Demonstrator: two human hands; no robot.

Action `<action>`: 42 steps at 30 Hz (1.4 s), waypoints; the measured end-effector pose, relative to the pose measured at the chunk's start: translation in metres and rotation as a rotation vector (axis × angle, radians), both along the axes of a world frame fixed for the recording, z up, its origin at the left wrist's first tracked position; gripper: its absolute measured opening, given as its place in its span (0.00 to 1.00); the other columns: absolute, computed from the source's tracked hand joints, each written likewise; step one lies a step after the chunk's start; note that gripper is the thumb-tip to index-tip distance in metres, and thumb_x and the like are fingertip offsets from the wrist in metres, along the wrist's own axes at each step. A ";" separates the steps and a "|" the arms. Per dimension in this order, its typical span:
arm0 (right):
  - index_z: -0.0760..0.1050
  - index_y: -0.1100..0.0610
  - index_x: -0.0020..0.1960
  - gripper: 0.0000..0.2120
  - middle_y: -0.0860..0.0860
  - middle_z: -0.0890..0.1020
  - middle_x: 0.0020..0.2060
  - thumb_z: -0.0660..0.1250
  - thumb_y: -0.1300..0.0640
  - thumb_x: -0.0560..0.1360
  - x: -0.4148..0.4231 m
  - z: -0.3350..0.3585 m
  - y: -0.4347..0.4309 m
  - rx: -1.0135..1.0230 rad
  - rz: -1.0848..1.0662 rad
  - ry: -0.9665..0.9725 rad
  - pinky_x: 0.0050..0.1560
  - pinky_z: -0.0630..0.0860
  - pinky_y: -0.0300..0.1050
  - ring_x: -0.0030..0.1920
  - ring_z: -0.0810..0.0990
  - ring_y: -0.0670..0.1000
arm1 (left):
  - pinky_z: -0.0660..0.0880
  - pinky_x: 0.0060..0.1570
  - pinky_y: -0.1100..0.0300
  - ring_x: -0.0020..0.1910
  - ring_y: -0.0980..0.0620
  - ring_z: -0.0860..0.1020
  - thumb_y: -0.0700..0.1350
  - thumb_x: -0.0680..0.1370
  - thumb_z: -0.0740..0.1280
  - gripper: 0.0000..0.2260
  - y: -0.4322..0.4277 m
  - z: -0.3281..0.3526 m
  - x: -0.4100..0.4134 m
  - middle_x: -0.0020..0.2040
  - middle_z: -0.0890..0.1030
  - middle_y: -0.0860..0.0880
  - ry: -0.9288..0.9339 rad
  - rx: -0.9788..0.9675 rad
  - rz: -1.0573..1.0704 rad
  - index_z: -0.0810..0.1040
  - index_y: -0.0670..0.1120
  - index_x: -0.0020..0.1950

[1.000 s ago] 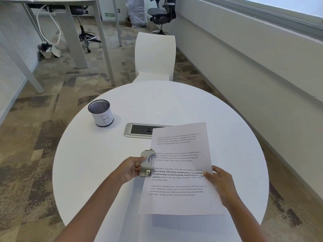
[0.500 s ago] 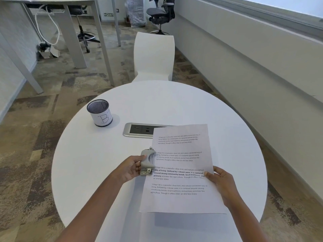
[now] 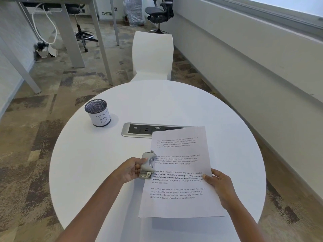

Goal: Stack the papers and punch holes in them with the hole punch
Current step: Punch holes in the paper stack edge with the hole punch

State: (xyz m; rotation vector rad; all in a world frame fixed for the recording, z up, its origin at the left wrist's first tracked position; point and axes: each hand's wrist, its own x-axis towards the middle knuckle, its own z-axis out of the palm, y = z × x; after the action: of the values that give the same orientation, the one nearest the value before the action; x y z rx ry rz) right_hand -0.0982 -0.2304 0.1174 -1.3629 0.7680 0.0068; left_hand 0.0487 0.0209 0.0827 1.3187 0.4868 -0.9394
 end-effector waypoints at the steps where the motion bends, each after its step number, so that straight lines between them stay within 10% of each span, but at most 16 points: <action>1: 0.79 0.60 0.48 0.09 0.57 0.86 0.37 0.66 0.69 0.71 0.000 -0.001 0.000 0.002 0.002 -0.002 0.45 0.80 0.54 0.37 0.83 0.58 | 0.77 0.26 0.63 0.33 0.49 0.71 0.40 0.75 0.65 0.05 0.000 0.000 0.000 0.36 0.74 0.43 0.002 0.001 -0.003 0.74 0.39 0.42; 18: 0.79 0.58 0.47 0.09 0.54 0.86 0.33 0.66 0.69 0.71 0.006 0.002 -0.010 0.004 0.009 -0.028 0.35 0.82 0.47 0.32 0.83 0.54 | 0.76 0.21 0.63 0.28 0.49 0.76 0.36 0.77 0.62 0.05 -0.012 0.016 0.011 0.29 0.79 0.44 -0.061 0.018 0.068 0.74 0.38 0.41; 26: 0.79 0.60 0.48 0.09 0.55 0.86 0.35 0.66 0.69 0.71 0.006 -0.005 -0.008 -0.002 -0.009 -0.004 0.46 0.79 0.55 0.36 0.83 0.57 | 0.74 0.21 0.67 0.25 0.53 0.77 0.34 0.77 0.62 0.14 -0.019 0.012 0.012 0.22 0.79 0.51 -0.131 0.054 0.038 0.72 0.34 0.63; 33: 0.78 0.56 0.48 0.09 0.50 0.86 0.33 0.66 0.67 0.72 0.009 -0.002 -0.010 -0.011 0.050 -0.008 0.29 0.78 0.39 0.32 0.83 0.49 | 0.78 0.29 0.62 0.30 0.51 0.79 0.34 0.73 0.67 0.04 -0.023 0.018 0.013 0.29 0.81 0.47 -0.183 0.090 -0.100 0.77 0.43 0.42; 42: 0.78 0.55 0.46 0.09 0.50 0.85 0.31 0.66 0.67 0.72 0.007 -0.006 -0.011 -0.041 0.039 -0.008 0.33 0.79 0.43 0.31 0.83 0.49 | 0.77 0.25 0.61 0.26 0.49 0.78 0.34 0.75 0.64 0.03 -0.021 0.017 0.011 0.28 0.80 0.44 -0.138 0.065 -0.047 0.75 0.37 0.41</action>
State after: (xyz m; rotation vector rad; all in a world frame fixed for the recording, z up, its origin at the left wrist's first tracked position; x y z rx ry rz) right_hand -0.0907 -0.2409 0.1112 -1.4160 0.7384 0.0160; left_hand 0.0599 -0.0002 0.0998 1.4484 0.3840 -0.8701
